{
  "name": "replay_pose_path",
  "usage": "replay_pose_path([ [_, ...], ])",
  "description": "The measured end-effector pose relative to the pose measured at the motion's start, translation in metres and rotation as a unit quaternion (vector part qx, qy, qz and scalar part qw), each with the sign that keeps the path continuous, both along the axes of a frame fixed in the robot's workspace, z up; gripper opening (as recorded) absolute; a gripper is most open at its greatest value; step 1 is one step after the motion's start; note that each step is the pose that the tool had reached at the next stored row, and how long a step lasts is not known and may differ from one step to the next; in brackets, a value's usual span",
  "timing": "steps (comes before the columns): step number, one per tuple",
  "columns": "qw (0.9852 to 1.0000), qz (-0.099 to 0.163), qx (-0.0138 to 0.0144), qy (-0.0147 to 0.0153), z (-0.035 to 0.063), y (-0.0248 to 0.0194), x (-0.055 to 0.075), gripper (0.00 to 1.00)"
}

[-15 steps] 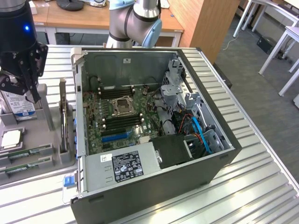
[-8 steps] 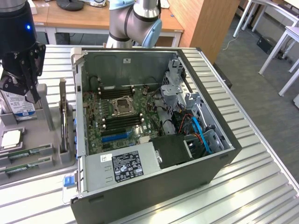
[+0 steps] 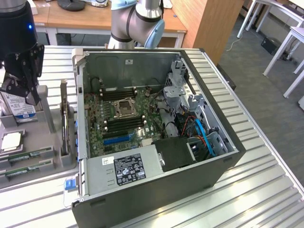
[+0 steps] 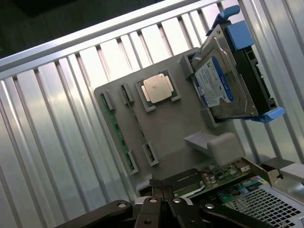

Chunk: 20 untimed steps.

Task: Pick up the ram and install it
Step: 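Pick up the ram and move it above insertion slot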

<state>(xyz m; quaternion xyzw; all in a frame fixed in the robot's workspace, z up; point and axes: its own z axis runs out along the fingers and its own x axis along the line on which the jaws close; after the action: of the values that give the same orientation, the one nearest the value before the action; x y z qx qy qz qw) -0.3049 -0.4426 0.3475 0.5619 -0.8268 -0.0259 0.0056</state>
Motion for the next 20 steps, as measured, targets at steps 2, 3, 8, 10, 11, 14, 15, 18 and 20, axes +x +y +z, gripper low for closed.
replay_pose_path([
  [2,0.9999,0.01,0.0,-0.0001,-0.0001,0.0,0.0,0.11],
  [3,0.9999,0.016,0.0,0.0,-0.0001,0.0,0.0,0.11],
  [8,0.9997,0.025,0.0,0.0,-0.0001,0.0,0.0,0.11],
  [10,0.9997,0.025,0.0,0.0,-0.0001,0.0,0.0,0.11],
  [11,0.9997,0.025,0.0,0.0,-0.0001,0.0,0.0,0.11],
  [14,0.9997,0.025,0.0,0.0,-0.0001,0.0,0.0,0.11],
  [15,0.9997,0.025,0.0,0.0,-0.0001,0.0,0.0,0.11],
  [18,0.9997,0.025,0.0,0.0,-0.0001,0.0,0.0,0.11],
  [20,0.9997,0.026,0.0,0.0001,-0.0001,0.0,0.0,0.11],
])
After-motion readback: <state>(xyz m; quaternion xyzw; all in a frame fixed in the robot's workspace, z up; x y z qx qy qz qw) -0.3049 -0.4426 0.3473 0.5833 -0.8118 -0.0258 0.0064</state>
